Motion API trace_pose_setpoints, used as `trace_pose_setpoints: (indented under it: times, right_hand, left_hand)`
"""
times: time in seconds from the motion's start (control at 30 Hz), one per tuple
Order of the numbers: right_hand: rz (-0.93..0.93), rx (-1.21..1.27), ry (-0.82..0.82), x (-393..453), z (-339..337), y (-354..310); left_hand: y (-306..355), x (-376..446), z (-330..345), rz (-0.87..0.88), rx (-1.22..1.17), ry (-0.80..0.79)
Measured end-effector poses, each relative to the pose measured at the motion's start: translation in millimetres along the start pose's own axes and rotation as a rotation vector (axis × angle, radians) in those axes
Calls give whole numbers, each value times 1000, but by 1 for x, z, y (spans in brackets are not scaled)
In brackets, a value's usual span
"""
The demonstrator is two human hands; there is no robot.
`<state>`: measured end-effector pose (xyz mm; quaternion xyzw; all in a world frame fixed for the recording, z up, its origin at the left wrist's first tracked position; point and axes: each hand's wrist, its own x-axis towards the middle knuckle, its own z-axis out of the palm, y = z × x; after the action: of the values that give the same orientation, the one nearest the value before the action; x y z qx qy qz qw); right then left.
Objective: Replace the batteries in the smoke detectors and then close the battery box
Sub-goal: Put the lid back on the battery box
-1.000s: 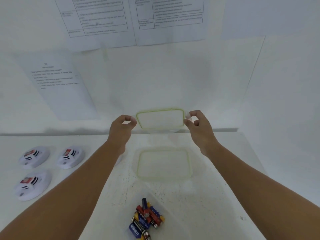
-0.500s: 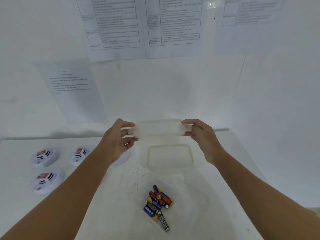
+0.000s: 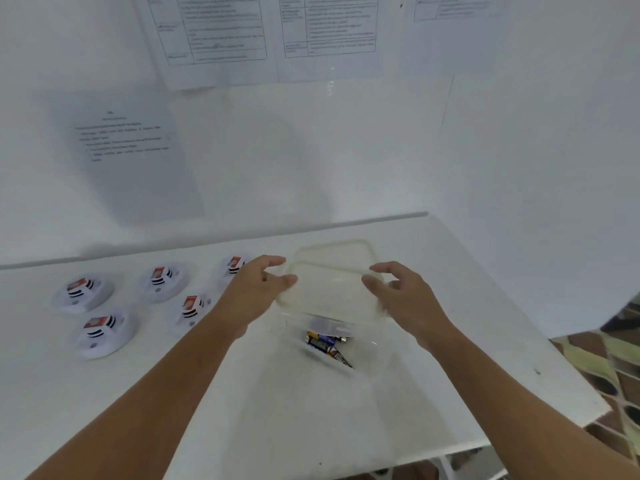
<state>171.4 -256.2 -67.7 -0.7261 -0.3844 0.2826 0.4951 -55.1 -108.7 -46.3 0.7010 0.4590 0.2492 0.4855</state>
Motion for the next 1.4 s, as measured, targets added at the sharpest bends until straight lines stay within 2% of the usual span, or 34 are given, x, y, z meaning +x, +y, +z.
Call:
trace_pose_setpoints:
  times: [0.17,0.27,0.43,0.6,0.83,1.0,1.17,1.4]
  right_hand:
    - [48,-189,86,-43,-6,9]
    - [98,-233,63,-63,-7,16]
    - [163,-74,-12,-72,-1,28]
    - [199,112,-50,-67,4,42]
    - [125,102,-1,-24,-1,41]
    - [87,16,-47,1,-5,42]
    - [12,-107,-39,8,-6,42]
    - [-14,-74,-48,9,-6,40]
  left_hand:
    - [-8,-7,16,-4,70,-119]
    - [-10,-9,24,-10,137,-166]
    - [-15,-8,28,-11,228,-142]
    - [-15,-15,25,-150,83,-184]
    - [-27,-33,26,-211,-66,-63]
    - [-30,-45,36,-244,-112,21]
    - [-25,-51,44,-210,-68,29]
    - [-25,-51,47,-191,1,51]
